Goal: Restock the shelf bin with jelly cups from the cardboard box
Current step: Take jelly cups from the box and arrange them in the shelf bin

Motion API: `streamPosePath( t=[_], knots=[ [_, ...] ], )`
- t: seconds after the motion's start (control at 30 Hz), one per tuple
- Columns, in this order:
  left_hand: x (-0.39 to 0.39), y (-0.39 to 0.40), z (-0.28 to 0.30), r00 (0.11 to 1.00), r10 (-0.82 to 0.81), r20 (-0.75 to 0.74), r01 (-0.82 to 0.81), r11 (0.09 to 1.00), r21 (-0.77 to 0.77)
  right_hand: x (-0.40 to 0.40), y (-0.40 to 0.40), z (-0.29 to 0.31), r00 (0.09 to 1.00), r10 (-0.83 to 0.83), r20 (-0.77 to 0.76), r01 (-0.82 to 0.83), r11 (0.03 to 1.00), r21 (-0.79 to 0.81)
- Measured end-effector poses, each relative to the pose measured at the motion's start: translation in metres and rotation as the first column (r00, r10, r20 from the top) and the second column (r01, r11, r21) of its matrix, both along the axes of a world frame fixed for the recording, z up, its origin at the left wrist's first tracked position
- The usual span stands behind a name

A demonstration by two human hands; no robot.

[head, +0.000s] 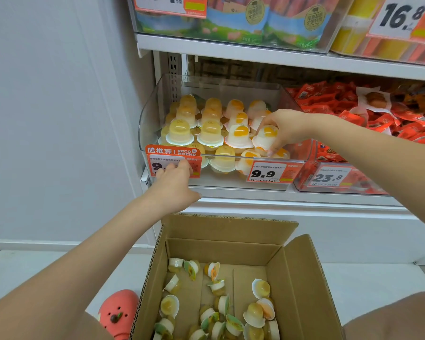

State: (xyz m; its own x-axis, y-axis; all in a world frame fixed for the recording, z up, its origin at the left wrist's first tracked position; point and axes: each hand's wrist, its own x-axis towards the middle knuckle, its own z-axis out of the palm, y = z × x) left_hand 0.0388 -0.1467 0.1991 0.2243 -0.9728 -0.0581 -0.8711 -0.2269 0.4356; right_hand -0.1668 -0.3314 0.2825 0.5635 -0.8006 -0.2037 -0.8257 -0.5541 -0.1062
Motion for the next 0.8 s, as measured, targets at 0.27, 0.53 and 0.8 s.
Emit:
streamPosePath(
  t=[0.27,0.53,0.8],
  knots=[
    [0.0,0.002,0.001,1.0,-0.004,0.011,0.004,1.0,0.003,-0.006,-0.003,-0.004,0.999,0.006,0.054,-0.007,1.0,0.026],
    [-0.003,0.0,0.003,1.0,0.008,0.01,-0.008,1.0,0.021,-0.011,0.005,-0.007,0.985,0.057,0.16,-0.047,0.997,-0.063],
    [-0.003,0.001,0.002,1.0,0.007,0.005,-0.007,1.0,0.013,-0.011,0.006,-0.003,0.997,-0.002,0.073,0.006,0.998,-0.055]
  ],
)
